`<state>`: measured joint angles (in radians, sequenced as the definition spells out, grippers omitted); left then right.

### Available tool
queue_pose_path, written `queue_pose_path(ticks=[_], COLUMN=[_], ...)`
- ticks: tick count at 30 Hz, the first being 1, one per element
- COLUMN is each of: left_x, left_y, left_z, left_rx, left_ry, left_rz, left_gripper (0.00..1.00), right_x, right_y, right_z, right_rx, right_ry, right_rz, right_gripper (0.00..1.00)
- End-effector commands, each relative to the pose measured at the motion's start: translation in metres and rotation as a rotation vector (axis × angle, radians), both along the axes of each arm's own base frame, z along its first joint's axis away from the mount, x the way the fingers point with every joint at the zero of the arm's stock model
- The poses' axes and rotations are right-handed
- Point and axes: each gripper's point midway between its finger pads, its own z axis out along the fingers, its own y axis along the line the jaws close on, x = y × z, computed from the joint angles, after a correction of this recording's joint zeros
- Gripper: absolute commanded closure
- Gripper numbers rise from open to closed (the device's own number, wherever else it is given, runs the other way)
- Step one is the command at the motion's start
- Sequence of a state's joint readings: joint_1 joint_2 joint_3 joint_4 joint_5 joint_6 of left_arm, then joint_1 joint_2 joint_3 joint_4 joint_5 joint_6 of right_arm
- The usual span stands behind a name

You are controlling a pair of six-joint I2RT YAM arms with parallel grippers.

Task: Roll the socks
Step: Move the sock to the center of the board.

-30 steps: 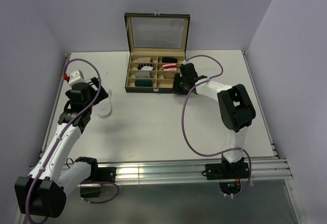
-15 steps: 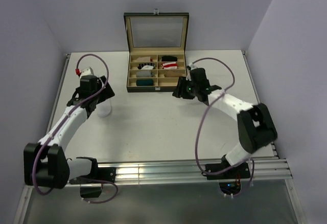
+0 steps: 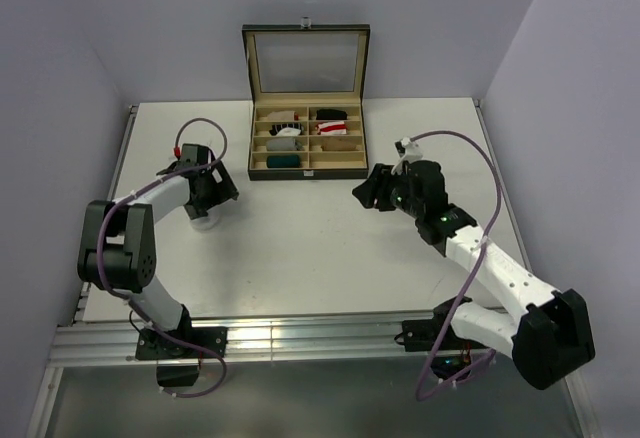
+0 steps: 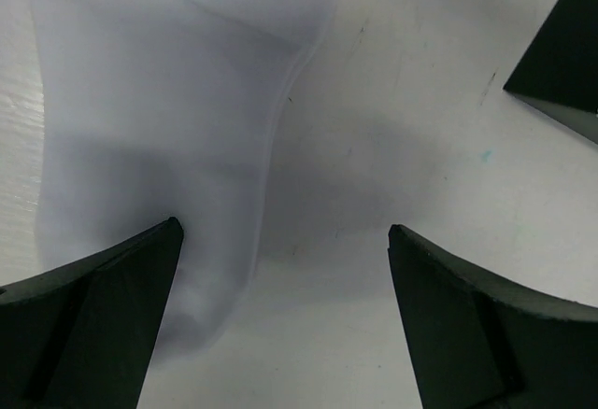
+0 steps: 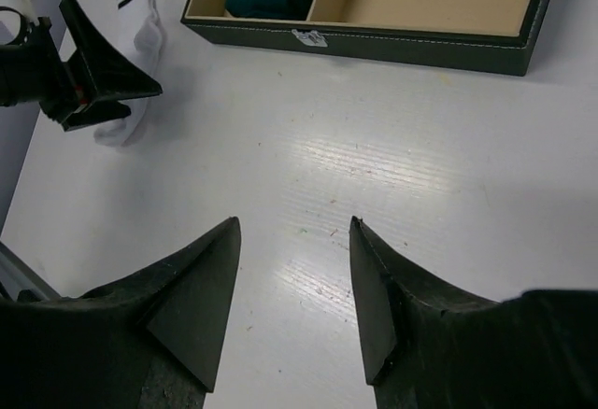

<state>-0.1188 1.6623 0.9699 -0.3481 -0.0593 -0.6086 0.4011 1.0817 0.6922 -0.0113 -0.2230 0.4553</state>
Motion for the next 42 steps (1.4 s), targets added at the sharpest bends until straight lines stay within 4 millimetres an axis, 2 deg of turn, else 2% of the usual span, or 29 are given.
queue_pose_path(ticks=[1, 4, 5, 7, 9, 10, 11, 12, 13, 14, 15, 16, 17, 18, 19, 21, 23, 26, 28, 29, 31, 32, 34, 35, 36, 38, 39, 40, 42], left_x=[-0.024, -0.051, -0.062, -0.069, -0.088, -0.081, -0.095, -0.097, -0.089, -0.094, -0.092, -0.077, -0.078, -0.075, -0.066, -0.060, -0.052, -0.038, -0.039, -0.030, -0.029, -0.030, -0.029, -0.028, -0.029, -0.026, -0.025, -0.022, -0.025], left_y=[-0.019, -0.049, -0.075, -0.110, -0.168, -0.191, -0.224, -0.243, -0.265, -0.291, -0.304, -0.326, -0.343, -0.353, -0.366, -0.372, -0.362, -0.326, -0.295, -0.272, -0.235, -0.220, -0.183, -0.165, -0.150, -0.111, -0.096, -0.075, -0.052], left_z=[-0.009, -0.015, -0.011, 0.002, 0.017, 0.032, 0.042, 0.046, 0.065, 0.078, 0.074, 0.104, 0.103, 0.110, 0.132, 0.146, 0.160, 0.162, 0.164, 0.172, 0.157, 0.168, 0.159, 0.170, 0.165, 0.173, 0.172, 0.173, 0.175], left_rx=[-0.120, -0.243, -0.311, -0.413, -0.522, -0.576, -0.630, -0.658, -0.698, -0.737, -0.732, -0.776, -0.779, -0.788, -0.812, -0.794, -0.721, -0.532, -0.441, -0.386, -0.318, -0.304, -0.261, -0.228, -0.206, -0.155, -0.126, -0.088, -0.043], left_ry=[0.075, 0.120, 0.133, 0.114, 0.142, 0.094, 0.111, 0.111, 0.073, 0.058, 0.066, -0.011, -0.017, -0.031, -0.068, -0.099, -0.184, -0.254, -0.265, -0.311, -0.278, -0.310, -0.303, -0.346, -0.342, -0.371, -0.375, -0.386, -0.407], left_rz=[-0.003, -0.032, -0.090, -0.106, -0.179, -0.211, -0.244, -0.268, -0.297, -0.342, -0.349, -0.389, -0.420, -0.440, -0.466, -0.495, -0.505, -0.478, -0.458, -0.439, -0.398, -0.402, -0.356, -0.335, -0.317, -0.261, -0.233, -0.203, -0.166], left_gripper=[0.02, 0.02, 0.02, 0.02, 0.01, 0.01, 0.01, 0.01, 0.00, 0.01, 0.00, 0.01, 0.01, 0.00, 0.01, 0.01, 0.01, 0.01, 0.01, 0.01, 0.01, 0.01, 0.01, 0.00, 0.01, 0.01, 0.01, 0.00, 0.00], right_x=[-0.002, -0.009, -0.009, -0.011, -0.013, -0.015, -0.016, -0.018, -0.020, -0.022, -0.022, -0.026, -0.028, -0.030, -0.034, -0.039, -0.047, -0.058, -0.061, -0.067, -0.072, -0.082, -0.092, -0.106, -0.111, -0.120, -0.132, -0.136, -0.144], right_y=[-0.012, -0.020, -0.024, -0.030, -0.035, -0.037, -0.038, -0.040, -0.043, -0.045, -0.048, -0.052, -0.054, -0.055, -0.056, -0.055, -0.048, -0.031, -0.021, -0.010, 0.007, 0.024, 0.046, 0.064, 0.073, 0.089, 0.100, 0.107, 0.118], right_z=[0.020, 0.022, 0.022, 0.025, 0.026, 0.032, 0.033, 0.035, 0.041, 0.042, 0.043, 0.045, 0.046, 0.045, 0.044, 0.044, 0.039, 0.026, 0.016, 0.011, 0.001, 0.002, -0.015, -0.014, -0.032, -0.037, -0.054, -0.054, -0.072], right_rx=[-0.006, -0.021, -0.028, -0.027, -0.033, -0.029, -0.029, -0.029, -0.025, -0.026, -0.031, -0.035, -0.040, -0.045, -0.050, -0.038, -0.022, 0.025, 0.044, 0.052, 0.052, 0.050, 0.020, 0.017, -0.019, -0.050, -0.095, -0.113, -0.177], right_ry=[-0.100, -0.120, -0.124, -0.141, -0.147, -0.165, -0.174, -0.182, -0.198, -0.204, -0.211, -0.214, -0.214, -0.214, -0.207, -0.202, -0.173, -0.099, -0.052, -0.033, 0.013, 0.025, 0.101, 0.123, 0.186, 0.236, 0.288, 0.307, 0.365], right_rz=[-0.034, -0.054, -0.074, -0.097, -0.115, -0.121, -0.123, -0.129, -0.138, -0.144, -0.161, -0.169, -0.174, -0.172, -0.170, -0.156, -0.110, -0.027, 0.006, 0.046, 0.089, 0.149, 0.223, 0.302, 0.340, 0.408, 0.468, 0.501, 0.554], right_gripper=[0.42, 0.42, 0.42, 0.42, 0.43, 0.43, 0.43, 0.43, 0.43, 0.43, 0.43, 0.44, 0.44, 0.46, 0.46, 0.47, 0.48, 0.48, 0.49, 0.49, 0.49, 0.49, 0.49, 0.49, 0.49, 0.49, 0.49, 0.49, 0.49])
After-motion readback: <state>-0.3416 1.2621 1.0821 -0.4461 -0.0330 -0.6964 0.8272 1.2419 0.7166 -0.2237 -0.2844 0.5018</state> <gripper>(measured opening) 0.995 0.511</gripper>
